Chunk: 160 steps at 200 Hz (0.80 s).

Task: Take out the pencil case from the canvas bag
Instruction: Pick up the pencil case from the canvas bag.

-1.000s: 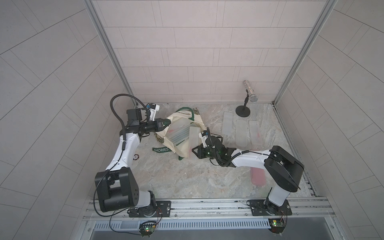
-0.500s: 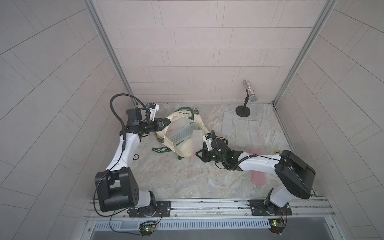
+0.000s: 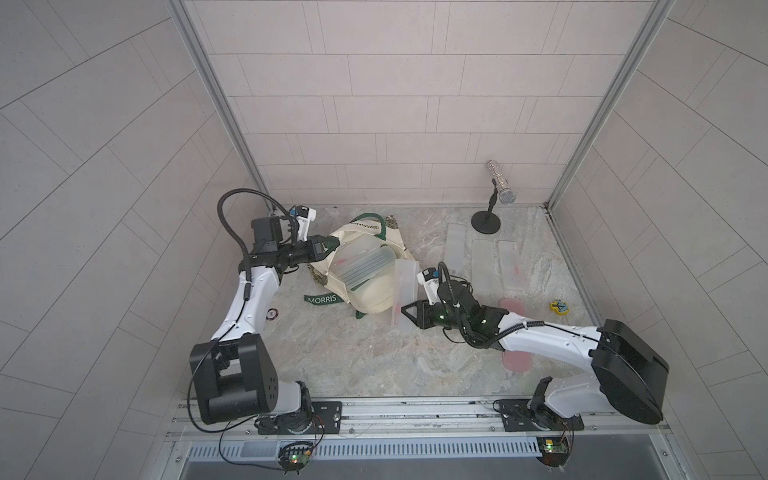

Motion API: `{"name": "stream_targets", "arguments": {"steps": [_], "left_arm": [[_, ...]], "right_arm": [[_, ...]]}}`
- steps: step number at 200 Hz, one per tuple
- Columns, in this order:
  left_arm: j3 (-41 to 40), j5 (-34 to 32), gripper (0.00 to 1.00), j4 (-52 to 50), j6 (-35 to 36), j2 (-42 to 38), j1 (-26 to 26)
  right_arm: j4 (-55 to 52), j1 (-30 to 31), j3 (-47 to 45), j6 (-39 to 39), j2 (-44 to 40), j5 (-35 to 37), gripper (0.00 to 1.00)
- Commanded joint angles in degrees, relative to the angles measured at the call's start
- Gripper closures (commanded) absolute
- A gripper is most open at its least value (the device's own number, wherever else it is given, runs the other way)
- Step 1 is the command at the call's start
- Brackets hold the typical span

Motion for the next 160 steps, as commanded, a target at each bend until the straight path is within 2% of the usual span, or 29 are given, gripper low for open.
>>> {"name": "stream_targets", "arguments": {"steps": [1, 50, 101, 160], "left_arm": [[-0.46, 0.33, 1.0, 3.23, -0.57, -0.09, 0.53], [-0.6, 0.04, 1.0, 3.68, -0.94, -0.47, 0.53], [-0.64, -0.84, 1.0, 3.53, -0.21, -0.49, 0.58], [-0.38, -1.26, 1.0, 2.92, -0.14, -1.59, 0.66]], "right_arm": [[-0.5, 0.14, -1.38, -0.46, -4.67, 1.84, 0.76], [-1.99, 0.05, -6.4, -0.12, -12.93, 6.55, 0.75], [-9.84, -0.08, -8.51, -0.81, -21.45, 11.36, 0.75], [-15.1, -2.68, -10.02, -0.83, -27.13, 12.1, 0.73]]}}
